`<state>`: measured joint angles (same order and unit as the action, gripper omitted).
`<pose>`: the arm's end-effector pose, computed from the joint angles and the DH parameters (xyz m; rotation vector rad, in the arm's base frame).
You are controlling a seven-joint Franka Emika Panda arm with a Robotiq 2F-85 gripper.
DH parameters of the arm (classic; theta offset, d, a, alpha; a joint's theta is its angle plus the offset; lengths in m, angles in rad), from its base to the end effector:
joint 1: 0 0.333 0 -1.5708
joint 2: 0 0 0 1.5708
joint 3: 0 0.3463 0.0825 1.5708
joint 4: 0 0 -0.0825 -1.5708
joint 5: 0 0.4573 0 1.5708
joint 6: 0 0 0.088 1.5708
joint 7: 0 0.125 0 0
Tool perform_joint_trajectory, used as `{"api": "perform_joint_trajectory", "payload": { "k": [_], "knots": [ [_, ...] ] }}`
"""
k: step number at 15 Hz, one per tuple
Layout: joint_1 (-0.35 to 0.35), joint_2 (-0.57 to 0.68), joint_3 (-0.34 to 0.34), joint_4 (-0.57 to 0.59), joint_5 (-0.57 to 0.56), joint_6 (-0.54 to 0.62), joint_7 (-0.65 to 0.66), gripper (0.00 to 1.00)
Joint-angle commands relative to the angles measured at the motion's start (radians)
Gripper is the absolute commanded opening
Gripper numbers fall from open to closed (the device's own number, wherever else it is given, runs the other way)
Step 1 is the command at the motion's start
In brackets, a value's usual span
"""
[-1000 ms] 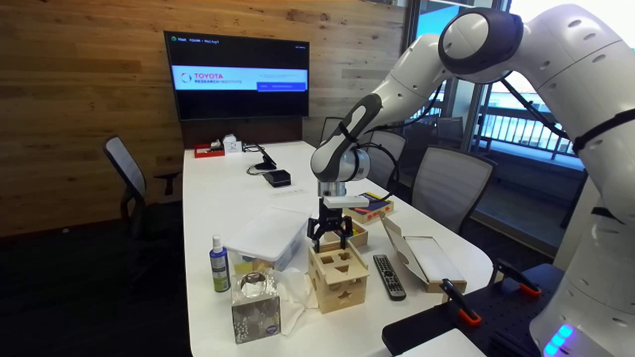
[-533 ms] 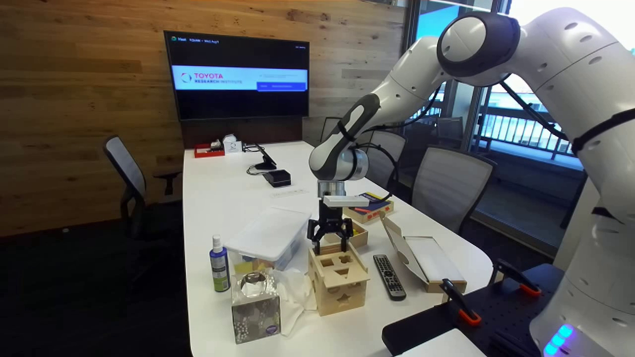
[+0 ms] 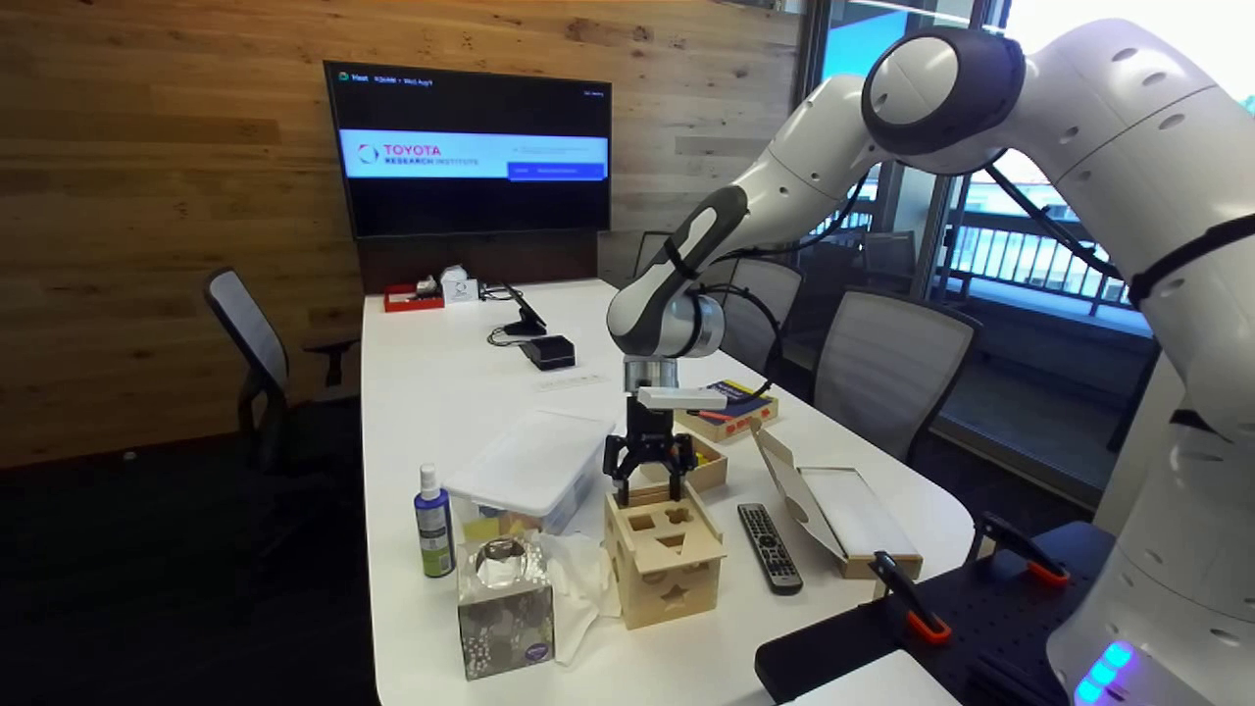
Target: Slide the lid to the left to open the box
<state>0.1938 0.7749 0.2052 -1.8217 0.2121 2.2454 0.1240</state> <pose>0.5976 0.2670 0.0385 -2.8855 -0.1155 0.5966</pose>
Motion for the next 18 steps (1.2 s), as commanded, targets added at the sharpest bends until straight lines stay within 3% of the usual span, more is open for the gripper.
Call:
{"api": "perform_joint_trajectory", "payload": {
  "k": [1,18],
  "knots": [
    [0.004,0.001,0.025,-0.023,0.024,0.050,-0.043,1.00],
    [0.006,-0.092,0.083,-0.169,0.099,0.055,-0.043,1.00]
  ]
}}
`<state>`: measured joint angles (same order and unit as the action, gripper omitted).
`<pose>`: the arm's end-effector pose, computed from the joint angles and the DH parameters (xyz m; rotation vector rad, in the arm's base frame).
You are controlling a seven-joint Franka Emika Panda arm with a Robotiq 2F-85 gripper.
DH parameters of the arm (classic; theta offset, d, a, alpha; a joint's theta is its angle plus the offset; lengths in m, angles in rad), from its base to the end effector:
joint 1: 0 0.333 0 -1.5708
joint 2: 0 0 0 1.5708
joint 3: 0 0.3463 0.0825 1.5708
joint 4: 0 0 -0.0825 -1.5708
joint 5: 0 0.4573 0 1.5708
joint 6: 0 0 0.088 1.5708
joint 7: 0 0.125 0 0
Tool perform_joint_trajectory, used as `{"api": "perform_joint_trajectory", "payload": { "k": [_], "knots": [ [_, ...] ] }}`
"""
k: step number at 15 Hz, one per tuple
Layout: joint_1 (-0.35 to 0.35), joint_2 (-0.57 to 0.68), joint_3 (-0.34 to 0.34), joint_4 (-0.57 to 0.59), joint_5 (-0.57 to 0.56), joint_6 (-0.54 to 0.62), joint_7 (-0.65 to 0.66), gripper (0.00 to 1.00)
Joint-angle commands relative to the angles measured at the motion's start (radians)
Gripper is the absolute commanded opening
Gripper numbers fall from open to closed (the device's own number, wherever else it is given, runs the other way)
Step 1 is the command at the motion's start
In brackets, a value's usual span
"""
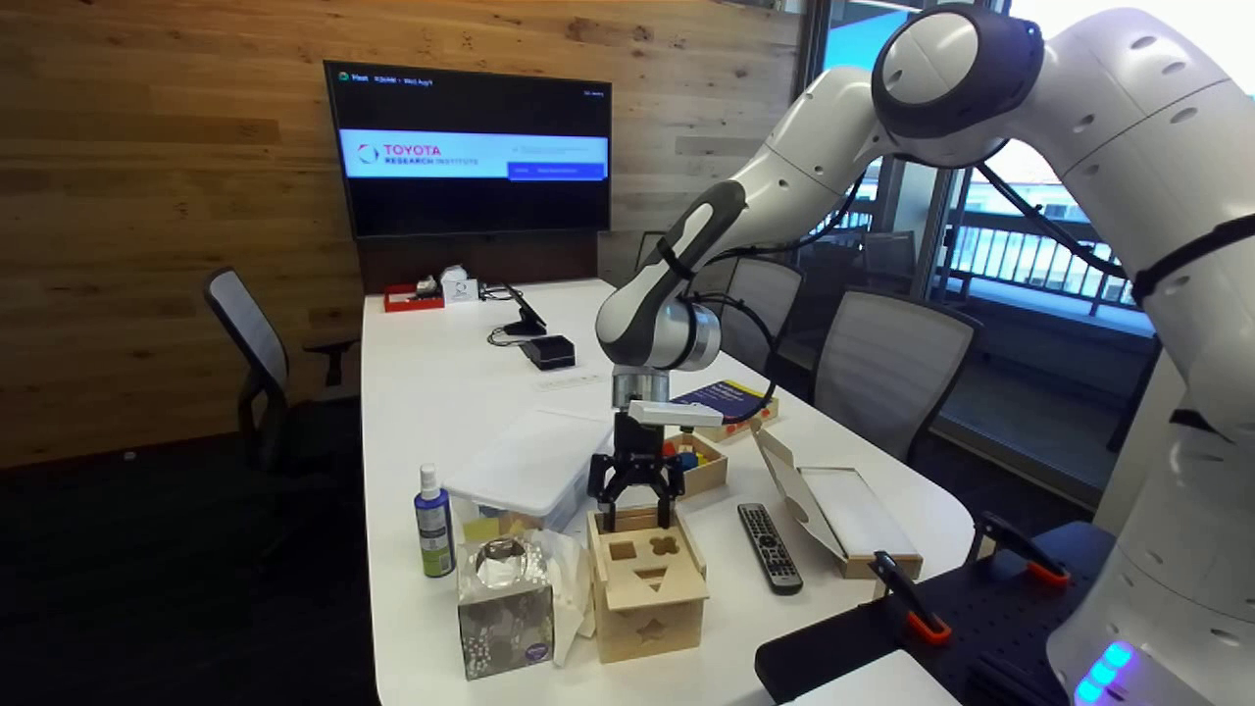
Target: Slide the lid to the left to open the box
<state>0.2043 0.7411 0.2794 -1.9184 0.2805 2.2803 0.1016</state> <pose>0.5436 0.3108 0.0372 -2.8090 -0.1708 0.6577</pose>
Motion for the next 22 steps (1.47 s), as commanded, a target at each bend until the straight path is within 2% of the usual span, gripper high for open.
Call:
{"api": "perform_joint_trajectory", "payload": {
  "k": [1,10,22],
  "knots": [
    [-0.005,-0.063,0.010,-0.078,0.030,0.014,-0.027,1.00],
    [-0.013,-0.089,0.009,-0.110,0.008,0.018,-0.129,1.00],
    [-0.022,-0.048,0.008,-0.051,-0.013,0.033,-0.238,1.00]
  ]
}}
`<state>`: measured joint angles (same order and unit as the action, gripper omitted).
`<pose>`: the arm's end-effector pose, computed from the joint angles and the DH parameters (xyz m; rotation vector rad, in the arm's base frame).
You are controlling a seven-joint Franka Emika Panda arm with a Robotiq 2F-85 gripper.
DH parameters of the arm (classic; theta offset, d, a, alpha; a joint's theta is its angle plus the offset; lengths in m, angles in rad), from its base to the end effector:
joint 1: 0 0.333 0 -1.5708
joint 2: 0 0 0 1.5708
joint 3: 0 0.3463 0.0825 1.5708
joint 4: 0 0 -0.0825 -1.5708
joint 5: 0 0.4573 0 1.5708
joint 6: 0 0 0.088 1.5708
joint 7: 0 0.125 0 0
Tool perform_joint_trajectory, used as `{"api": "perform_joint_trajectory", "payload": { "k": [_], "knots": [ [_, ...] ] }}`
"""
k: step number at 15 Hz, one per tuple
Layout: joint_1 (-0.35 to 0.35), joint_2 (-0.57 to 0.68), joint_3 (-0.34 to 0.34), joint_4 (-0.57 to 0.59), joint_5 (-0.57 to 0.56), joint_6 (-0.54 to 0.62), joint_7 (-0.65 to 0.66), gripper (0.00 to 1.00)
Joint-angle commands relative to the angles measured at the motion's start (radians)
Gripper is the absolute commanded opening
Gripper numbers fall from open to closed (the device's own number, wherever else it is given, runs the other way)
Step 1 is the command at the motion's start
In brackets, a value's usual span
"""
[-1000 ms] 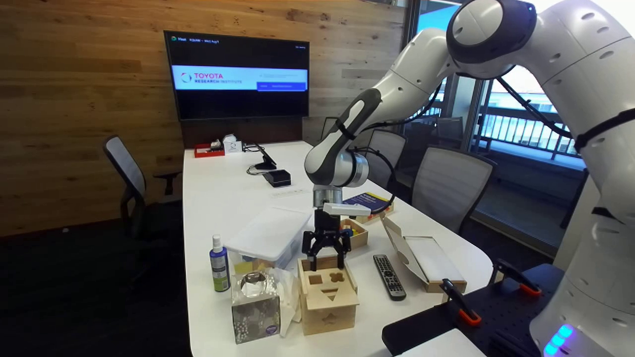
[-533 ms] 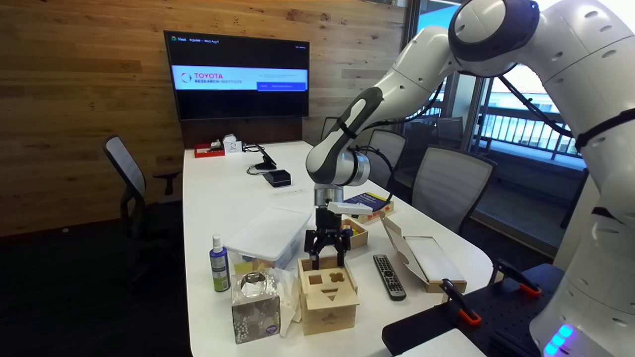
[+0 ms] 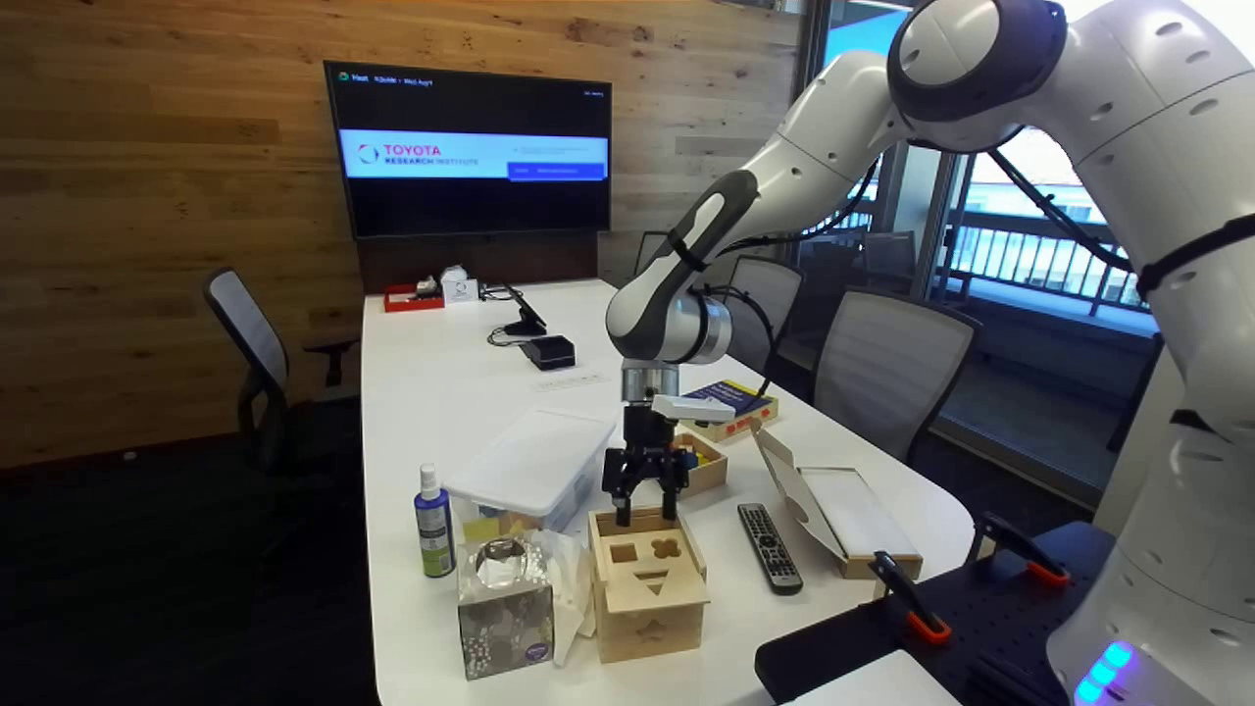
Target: Slide the lid to the left to open the box
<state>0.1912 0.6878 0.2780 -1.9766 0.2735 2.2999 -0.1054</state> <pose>0.5375 0.2974 0.0500 -2.7623 -0.4518 0.5847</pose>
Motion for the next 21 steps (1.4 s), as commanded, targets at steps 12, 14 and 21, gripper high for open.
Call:
{"api": "perform_joint_trajectory", "payload": {
  "k": [12,14,21],
  "knots": [
    [-0.014,0.057,0.042,0.009,0.006,0.074,-0.088,1.00],
    [-0.019,0.066,0.055,0.003,0.009,0.092,-0.107,1.00],
    [-0.020,0.057,0.080,-0.019,-0.009,0.114,-0.169,1.00]
  ]
}}
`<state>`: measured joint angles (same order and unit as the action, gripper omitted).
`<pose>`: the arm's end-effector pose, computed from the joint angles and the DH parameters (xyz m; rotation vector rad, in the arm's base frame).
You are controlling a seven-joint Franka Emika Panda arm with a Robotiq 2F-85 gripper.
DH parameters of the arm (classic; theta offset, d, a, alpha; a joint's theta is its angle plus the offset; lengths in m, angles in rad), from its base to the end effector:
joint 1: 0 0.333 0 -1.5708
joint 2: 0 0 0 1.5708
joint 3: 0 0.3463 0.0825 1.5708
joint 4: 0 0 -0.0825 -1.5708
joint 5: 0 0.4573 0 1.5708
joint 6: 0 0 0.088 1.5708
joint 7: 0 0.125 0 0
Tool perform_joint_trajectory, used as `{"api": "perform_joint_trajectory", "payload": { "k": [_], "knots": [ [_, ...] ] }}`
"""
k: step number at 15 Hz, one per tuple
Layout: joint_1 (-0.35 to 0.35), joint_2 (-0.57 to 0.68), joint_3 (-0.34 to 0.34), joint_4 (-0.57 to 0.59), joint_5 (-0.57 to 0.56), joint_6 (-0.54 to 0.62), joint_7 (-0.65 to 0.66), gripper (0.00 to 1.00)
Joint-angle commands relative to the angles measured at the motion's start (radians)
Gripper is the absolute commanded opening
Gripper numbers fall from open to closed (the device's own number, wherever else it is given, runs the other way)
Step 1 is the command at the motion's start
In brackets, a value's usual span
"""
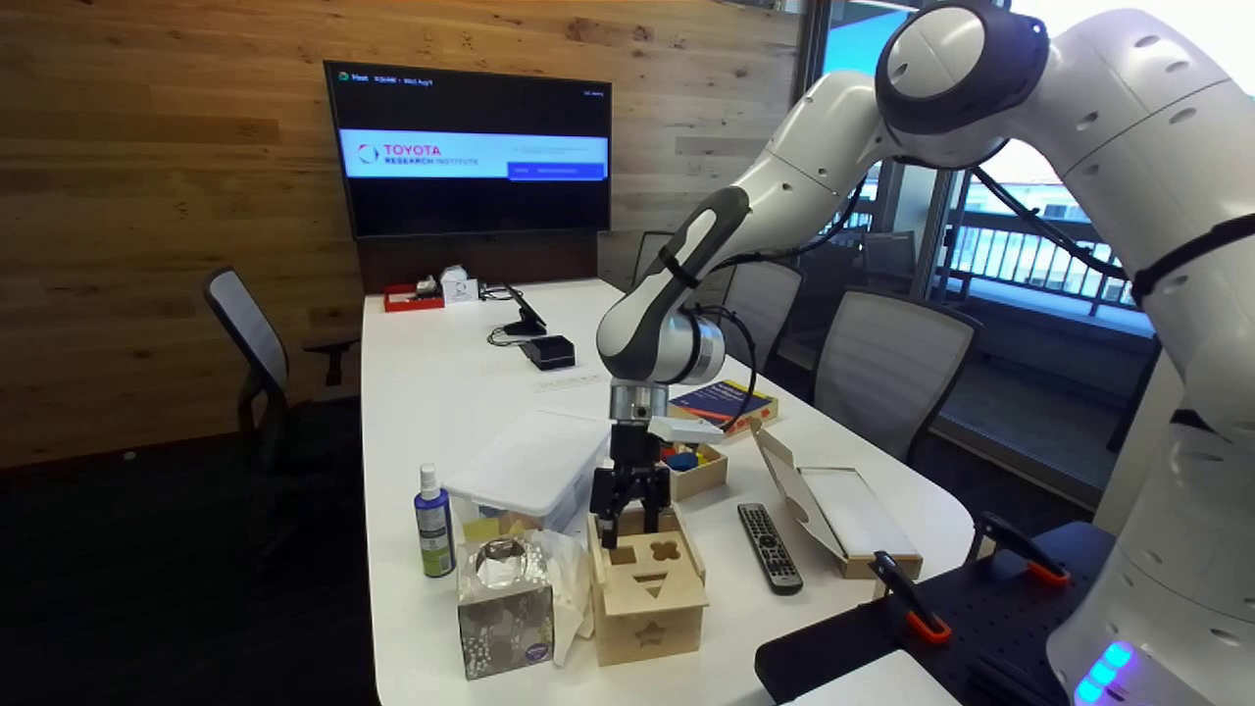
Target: Slide the lid to the left to open the box
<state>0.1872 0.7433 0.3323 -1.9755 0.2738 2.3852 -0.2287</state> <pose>0.5212 0.3256 0.0283 -2.6813 -0.6399 0.5140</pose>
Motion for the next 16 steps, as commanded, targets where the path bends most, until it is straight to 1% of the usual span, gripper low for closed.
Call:
{"api": "perform_joint_trajectory", "payload": {
  "k": [1,5,7,10,16],
  "knots": [
    [-0.014,0.001,0.027,-0.021,-0.015,0.028,-0.058,1.00],
    [0.005,-0.014,0.020,-0.036,-0.065,0.047,-0.087,1.00],
    [0.030,-0.028,0.005,-0.048,-0.121,0.052,-0.069,1.00],
    [0.048,-0.030,0.000,-0.048,-0.194,0.058,-0.064,1.00],
    [0.095,-0.058,-0.018,-0.082,-0.324,0.139,-0.032,1.00]
  ]
}}
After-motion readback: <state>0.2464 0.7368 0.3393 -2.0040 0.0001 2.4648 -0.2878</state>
